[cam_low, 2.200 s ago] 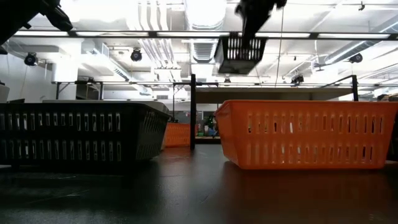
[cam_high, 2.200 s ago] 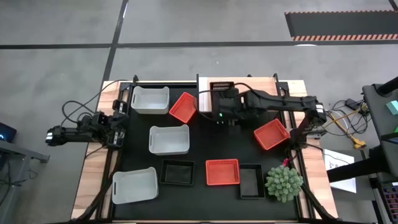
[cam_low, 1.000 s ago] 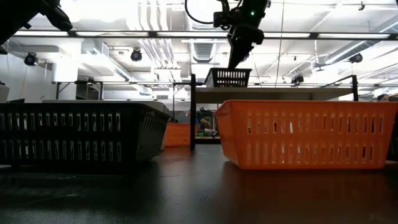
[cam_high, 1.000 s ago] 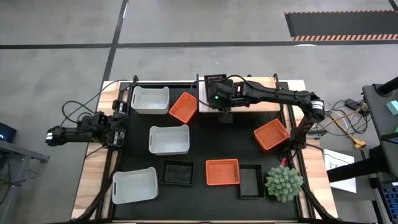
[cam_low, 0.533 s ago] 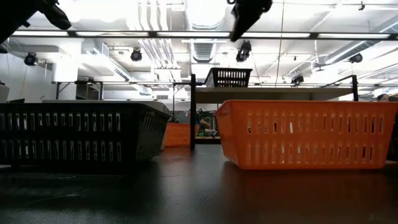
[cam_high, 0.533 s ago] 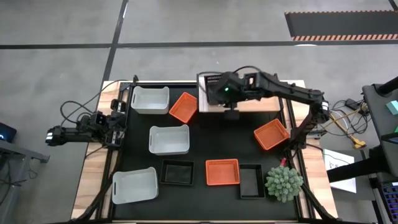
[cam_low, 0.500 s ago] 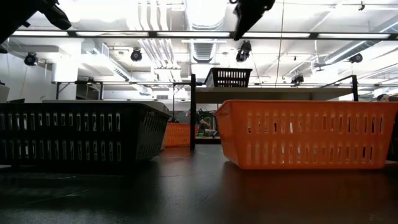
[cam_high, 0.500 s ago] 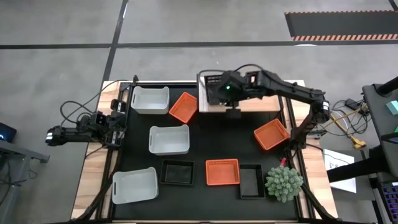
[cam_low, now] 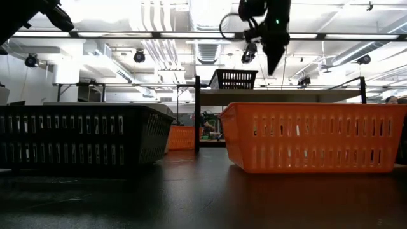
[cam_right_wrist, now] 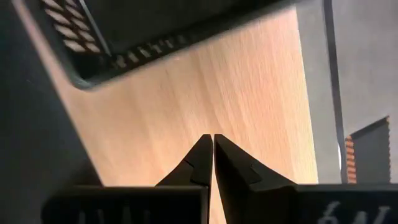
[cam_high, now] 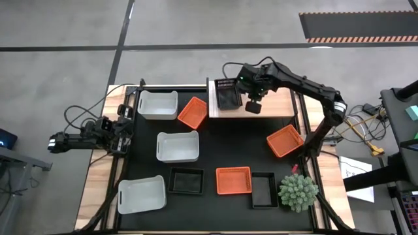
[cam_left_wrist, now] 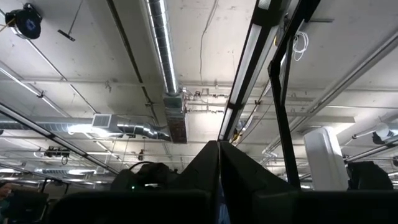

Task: Stack baskets on shelf by color
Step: Put the top black basket on the shelf, then put the right orange basket on the shelf, then put the middle white bin on the shelf

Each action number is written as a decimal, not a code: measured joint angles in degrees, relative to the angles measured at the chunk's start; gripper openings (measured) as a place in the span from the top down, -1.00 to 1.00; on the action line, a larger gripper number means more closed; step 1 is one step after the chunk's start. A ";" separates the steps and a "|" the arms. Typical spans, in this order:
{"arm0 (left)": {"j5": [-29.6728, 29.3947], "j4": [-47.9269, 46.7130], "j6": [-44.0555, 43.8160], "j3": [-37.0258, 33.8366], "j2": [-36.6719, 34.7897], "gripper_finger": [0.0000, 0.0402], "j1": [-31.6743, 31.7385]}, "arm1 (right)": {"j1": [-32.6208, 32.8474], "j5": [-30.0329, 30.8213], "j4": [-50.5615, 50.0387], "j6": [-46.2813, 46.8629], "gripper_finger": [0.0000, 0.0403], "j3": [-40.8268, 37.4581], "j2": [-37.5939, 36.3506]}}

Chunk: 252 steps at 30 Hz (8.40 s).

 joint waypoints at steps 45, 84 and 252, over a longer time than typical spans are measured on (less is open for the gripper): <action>-0.11 -1.92 0.57 -0.15 0.92 1.00 -0.02 | 30.69 -6.97 4.54 64.51 0.61 -23.59 -17.03; -0.09 -2.10 0.02 -0.15 0.94 1.00 -0.02 | 33.26 -7.43 25.55 74.29 0.58 -53.84 -14.10; -1.33 -1.20 -2.92 -0.16 3.27 1.00 -0.02 | 50.64 4.57 9.91 45.31 0.62 -6.14 -6.50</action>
